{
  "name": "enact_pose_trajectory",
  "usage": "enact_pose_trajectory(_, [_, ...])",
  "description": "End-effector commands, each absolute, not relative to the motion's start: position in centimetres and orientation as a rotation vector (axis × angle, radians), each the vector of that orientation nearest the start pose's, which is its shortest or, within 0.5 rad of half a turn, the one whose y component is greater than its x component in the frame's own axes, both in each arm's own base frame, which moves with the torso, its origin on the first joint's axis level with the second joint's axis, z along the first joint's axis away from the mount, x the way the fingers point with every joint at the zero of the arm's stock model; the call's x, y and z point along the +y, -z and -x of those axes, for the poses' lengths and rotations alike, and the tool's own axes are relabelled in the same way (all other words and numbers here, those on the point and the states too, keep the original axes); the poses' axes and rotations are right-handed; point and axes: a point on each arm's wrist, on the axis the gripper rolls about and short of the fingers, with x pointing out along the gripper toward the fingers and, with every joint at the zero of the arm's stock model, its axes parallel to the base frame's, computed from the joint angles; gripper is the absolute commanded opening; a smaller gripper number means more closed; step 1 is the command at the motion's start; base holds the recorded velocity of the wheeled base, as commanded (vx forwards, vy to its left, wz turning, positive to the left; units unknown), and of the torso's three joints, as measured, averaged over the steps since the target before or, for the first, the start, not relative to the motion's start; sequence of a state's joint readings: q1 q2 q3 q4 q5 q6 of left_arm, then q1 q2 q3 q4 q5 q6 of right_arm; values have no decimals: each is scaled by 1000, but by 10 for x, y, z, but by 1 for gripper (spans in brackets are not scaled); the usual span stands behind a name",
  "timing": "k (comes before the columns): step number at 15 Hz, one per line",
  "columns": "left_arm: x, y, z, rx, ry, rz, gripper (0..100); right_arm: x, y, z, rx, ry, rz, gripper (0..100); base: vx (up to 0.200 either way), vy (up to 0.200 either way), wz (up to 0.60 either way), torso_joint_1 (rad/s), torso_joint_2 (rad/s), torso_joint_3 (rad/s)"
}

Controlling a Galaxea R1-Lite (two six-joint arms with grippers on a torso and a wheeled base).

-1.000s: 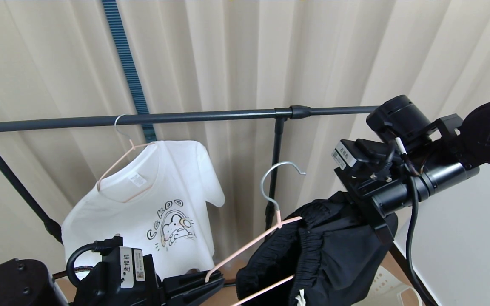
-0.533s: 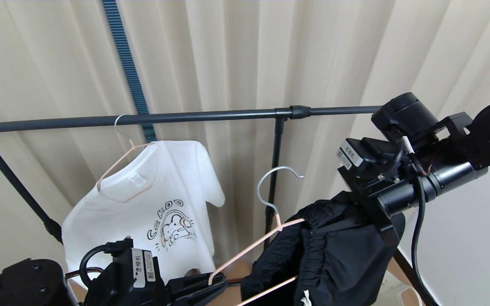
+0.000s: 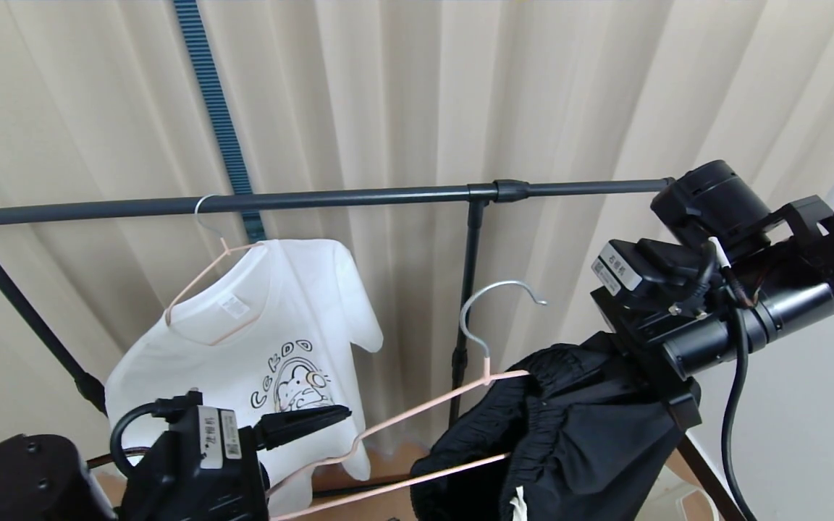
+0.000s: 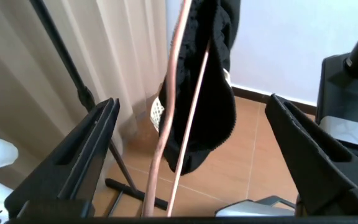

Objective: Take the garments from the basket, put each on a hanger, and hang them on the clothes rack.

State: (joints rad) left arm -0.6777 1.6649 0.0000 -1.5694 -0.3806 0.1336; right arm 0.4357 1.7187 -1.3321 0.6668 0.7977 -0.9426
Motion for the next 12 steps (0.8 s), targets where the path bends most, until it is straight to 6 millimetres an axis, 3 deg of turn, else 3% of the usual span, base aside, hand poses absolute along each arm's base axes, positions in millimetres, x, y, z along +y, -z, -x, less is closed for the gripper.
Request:
enact_pose_trajectory(1, [-106, -132, -135, -95, 992, -101, 100, 121, -223, -239, 472, -1482, 537, 0, 0, 0, 0, 0, 0, 0])
enact_pose_trajectory(4, [-90, -148, -141, -173, 815, -83, 100, 112, -229, -231, 461, -1448, 529, 0, 0, 0, 0, 0, 0, 0])
enact_pose_trajectory(6, [-88, -151, -145, -125, 717, -67, 100, 107, -233, -228, 450, -1425, 518, 0, 0, 0, 0, 0, 0, 0])
enact_pose_trajectory(12, [-91, -193, -140, 273, 664, 70, 100, 92, -243, -246, 401, -1256, 483, 0, 0, 0, 0, 0, 0, 0])
